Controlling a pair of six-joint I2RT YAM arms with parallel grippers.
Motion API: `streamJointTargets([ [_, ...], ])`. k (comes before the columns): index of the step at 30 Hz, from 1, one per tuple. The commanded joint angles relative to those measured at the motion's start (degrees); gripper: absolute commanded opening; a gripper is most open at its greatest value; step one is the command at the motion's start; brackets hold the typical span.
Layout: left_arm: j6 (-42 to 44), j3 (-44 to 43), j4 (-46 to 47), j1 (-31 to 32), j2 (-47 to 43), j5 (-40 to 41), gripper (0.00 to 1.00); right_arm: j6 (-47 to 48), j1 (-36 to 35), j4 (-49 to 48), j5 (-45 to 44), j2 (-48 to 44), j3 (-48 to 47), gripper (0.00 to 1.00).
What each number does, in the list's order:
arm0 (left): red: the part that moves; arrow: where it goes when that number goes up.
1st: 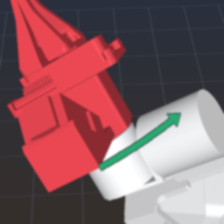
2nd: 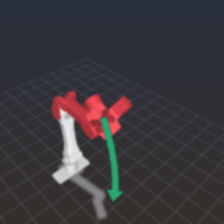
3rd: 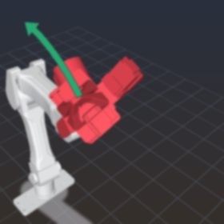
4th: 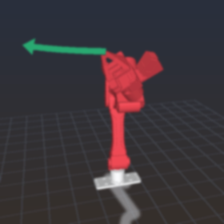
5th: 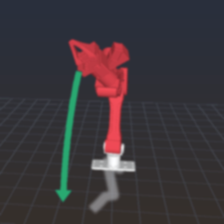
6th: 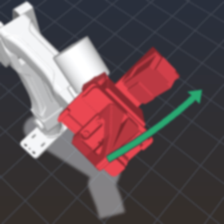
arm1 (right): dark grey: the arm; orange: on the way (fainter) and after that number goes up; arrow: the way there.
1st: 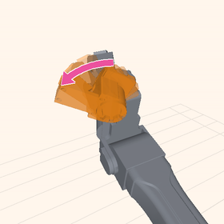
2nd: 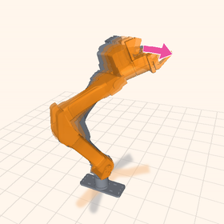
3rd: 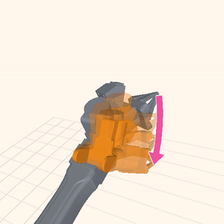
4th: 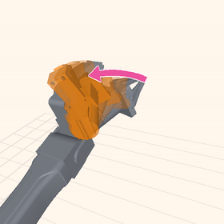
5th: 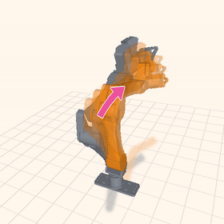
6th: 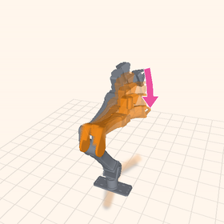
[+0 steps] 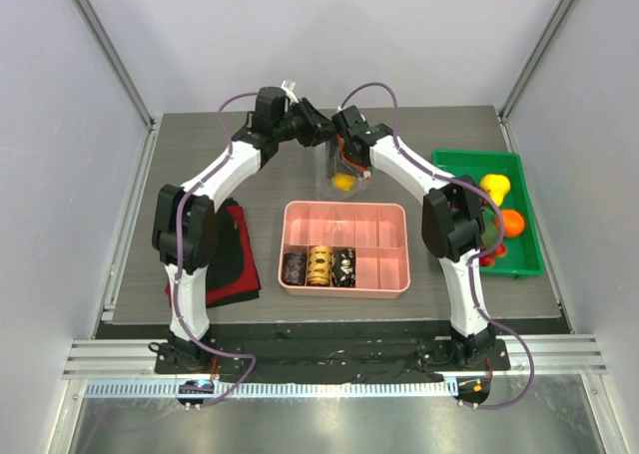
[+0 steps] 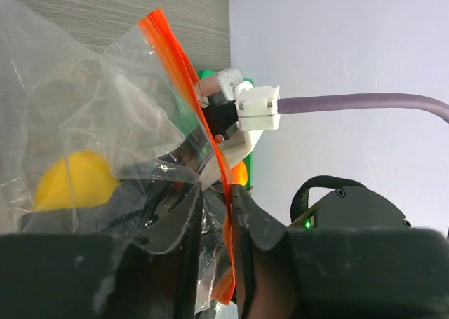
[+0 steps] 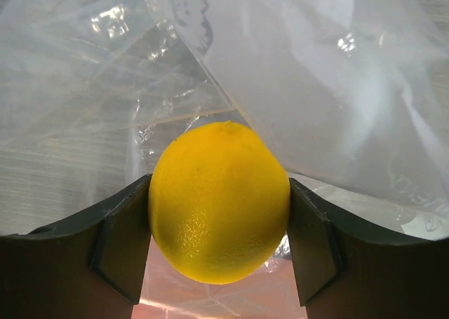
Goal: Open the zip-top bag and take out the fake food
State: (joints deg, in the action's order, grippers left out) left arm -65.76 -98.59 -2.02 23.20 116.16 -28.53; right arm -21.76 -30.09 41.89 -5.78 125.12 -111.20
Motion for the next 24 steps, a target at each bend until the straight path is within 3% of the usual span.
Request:
streamJointTargets([
  [1, 3.3, -2.9, -3.6, 0.7, 0.5, -2.1, 0.26, 0.6, -0.7, -1.6, -1.5, -3.9, -0.3, 0.02],
  [2, 4.3, -3.2, -4.9, 1.0, 0.0, -1.7, 0.39, 0.6, -0.7, -1.7, -1.7, -4.0, -0.2, 0.01],
  [3, 7.1, -3.9, -8.3, 1.1, -0.8, 0.1, 0.43, 0.6, -0.7, -1.7, -1.7, -4.2, -0.2, 0.02],
  [7, 10.1, -5.6, -11.7, 1.6, -0.2, 2.2, 0.44, -0.3, -0.6, -1.7, -1.3, -4.3, -0.3, 0.02],
  [10, 9.7, -7.0, -12.4, 1.6, 1.5, 1.5, 0.36, -1.0, -0.7, -1.7, -0.4, -4.4, -0.7, 0.02],
  [11, 9.6, -7.1, -12.5, 1.7, 1.9, 1.3, 0.27, -1.2, -0.7, -1.6, -0.2, -4.4, -0.8, 0.02],
  [13, 10.6, -7.3, -13.1, 1.6, 2.2, 1.4, 0.19, -1.4, -0.7, -1.4, -0.5, -4.5, -0.9, 0.01],
  [14, 11.3, -7.5, -14.1, 1.6, 2.2, 2.2, 0.03, -1.4, -0.7, -1.5, -0.6, -4.6, -0.7, 0.02],
  [18, 17.1, -7.9, -18.3, 1.6, 0.9, 5.9, 0.0, -1.9, 0.4, -1.5, -1.2, -4.5, -0.6, 0.01],
  [24, 22.5, -4.3, -21.2, 1.6, -2.2, 10.2, 0.0, -6.6, 4.6, -2.2, 9.5, -3.7, -0.8, 0.02],
])
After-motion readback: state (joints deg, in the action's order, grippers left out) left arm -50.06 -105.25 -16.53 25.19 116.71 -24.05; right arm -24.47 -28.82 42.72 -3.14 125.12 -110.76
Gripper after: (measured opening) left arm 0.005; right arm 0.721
